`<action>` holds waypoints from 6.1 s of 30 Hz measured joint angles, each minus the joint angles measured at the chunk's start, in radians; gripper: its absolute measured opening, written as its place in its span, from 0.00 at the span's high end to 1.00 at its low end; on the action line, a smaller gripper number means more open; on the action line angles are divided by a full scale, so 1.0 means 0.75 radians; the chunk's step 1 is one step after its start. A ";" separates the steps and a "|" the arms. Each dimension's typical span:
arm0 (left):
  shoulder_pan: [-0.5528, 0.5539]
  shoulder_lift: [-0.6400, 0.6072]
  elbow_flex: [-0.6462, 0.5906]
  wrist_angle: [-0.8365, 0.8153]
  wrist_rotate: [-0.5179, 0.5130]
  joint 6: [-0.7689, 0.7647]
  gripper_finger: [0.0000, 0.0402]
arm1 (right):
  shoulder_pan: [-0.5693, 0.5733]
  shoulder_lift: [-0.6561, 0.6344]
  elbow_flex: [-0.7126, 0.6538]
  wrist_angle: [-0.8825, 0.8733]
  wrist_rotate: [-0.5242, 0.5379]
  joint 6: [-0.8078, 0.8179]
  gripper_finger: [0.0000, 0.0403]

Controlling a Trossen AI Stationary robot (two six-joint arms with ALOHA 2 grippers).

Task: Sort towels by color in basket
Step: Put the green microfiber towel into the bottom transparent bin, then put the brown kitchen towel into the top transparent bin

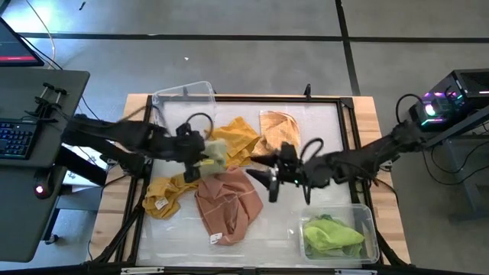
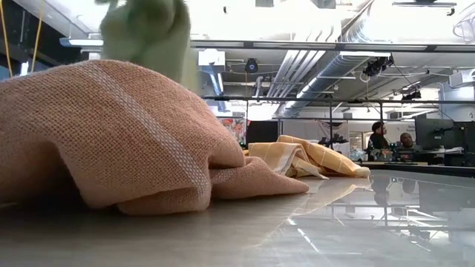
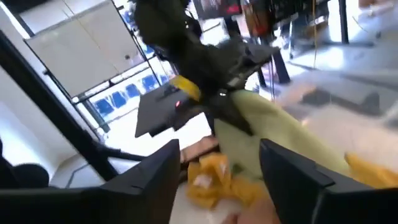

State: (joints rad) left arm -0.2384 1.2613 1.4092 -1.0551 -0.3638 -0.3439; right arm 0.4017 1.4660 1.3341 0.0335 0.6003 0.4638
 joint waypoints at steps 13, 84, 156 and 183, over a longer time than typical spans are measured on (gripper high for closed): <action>-0.096 0.004 0.294 0.596 -0.024 0.497 1.00 | -0.199 0.205 0.000 0.560 -0.231 -0.466 0.32; -0.047 0.084 0.293 0.386 -0.197 0.310 0.60 | 0.852 -0.040 0.102 -1.445 -1.038 2.354 0.59; -0.148 0.271 -0.088 0.242 0.139 0.092 0.60 | 0.432 -0.111 0.013 -1.270 0.461 1.416 0.58; -0.125 0.778 -0.243 0.540 0.320 0.210 0.96 | 0.122 -0.094 0.012 -1.004 0.041 0.717 0.58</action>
State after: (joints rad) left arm -0.3320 1.8447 1.2270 -0.6503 -0.1241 -0.1862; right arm 0.4934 1.3956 1.3434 -0.7193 0.6310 1.0015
